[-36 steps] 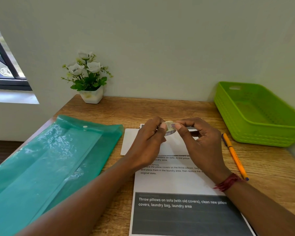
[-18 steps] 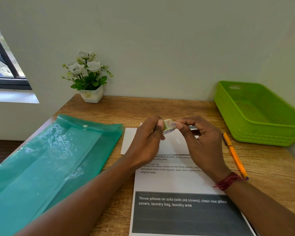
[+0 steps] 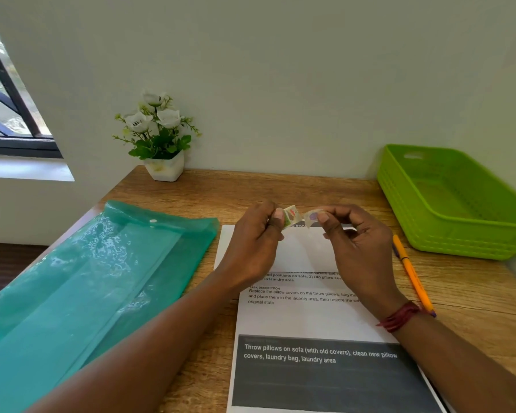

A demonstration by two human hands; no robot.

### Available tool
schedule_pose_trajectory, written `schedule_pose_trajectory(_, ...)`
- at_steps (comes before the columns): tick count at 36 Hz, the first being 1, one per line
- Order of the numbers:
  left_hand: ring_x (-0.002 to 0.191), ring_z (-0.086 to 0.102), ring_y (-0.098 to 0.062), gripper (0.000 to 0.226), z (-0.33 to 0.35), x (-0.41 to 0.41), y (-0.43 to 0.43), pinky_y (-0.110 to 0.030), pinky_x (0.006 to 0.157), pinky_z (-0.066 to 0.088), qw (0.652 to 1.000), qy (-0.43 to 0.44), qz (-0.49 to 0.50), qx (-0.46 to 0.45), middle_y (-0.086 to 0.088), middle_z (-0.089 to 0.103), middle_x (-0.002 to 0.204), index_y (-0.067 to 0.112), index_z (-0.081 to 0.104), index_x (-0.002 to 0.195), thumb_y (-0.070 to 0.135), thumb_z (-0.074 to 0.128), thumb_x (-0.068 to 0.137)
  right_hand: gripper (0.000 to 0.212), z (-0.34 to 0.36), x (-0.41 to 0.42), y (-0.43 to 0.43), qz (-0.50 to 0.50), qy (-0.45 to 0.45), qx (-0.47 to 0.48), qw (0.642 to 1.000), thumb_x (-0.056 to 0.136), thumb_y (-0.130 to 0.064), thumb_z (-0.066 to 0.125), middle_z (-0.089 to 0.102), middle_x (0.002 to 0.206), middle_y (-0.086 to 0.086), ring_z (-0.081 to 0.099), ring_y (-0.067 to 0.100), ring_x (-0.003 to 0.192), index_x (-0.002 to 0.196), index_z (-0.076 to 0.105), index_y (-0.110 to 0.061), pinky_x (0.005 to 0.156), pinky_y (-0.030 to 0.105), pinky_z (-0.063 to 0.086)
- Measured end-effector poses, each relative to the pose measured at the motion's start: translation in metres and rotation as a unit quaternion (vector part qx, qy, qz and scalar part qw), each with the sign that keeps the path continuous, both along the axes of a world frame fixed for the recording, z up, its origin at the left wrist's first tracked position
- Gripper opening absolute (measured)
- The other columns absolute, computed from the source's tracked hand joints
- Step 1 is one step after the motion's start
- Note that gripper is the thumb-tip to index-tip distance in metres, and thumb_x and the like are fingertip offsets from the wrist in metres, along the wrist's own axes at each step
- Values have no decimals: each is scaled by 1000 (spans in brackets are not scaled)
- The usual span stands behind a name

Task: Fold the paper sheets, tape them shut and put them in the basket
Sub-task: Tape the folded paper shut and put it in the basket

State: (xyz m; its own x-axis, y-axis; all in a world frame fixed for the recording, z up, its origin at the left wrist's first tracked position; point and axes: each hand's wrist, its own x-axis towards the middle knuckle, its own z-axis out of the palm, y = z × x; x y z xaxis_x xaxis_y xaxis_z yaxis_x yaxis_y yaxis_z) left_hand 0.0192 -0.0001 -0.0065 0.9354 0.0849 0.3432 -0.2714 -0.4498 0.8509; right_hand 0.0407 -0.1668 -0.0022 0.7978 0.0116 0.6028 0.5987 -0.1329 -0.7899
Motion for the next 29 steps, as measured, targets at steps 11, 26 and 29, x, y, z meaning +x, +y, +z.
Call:
schedule_pose_trajectory(11,92,52,-9,15,4,4,2,-13,72,36,990,-38,96,100,1,61,106,17,73,99,24,60,96,8,-5,11,-8,-50,48,40,997,85,-20,73,73,87,-6,67,13,78,88,72,-28,63,36,60)
schedule_pose_trajectory(26,77,57,-6,18,47,35,85,-17,63,38,933,12,275,231,0,74,105,17,75,108,23,64,95,10,-4,32,-27,-95,68,80,990,86,-15,73,74,93,-1,69,15,88,94,74,-22,84,47,57)
schedule_pose_trajectory(29,76,60,-14,17,42,39,103,-30,68,47,918,61,300,252,-5,74,96,15,75,104,24,67,92,12,-5,34,-31,-109,33,30,993,87,-13,72,74,96,2,67,1,84,98,74,-17,82,23,54)
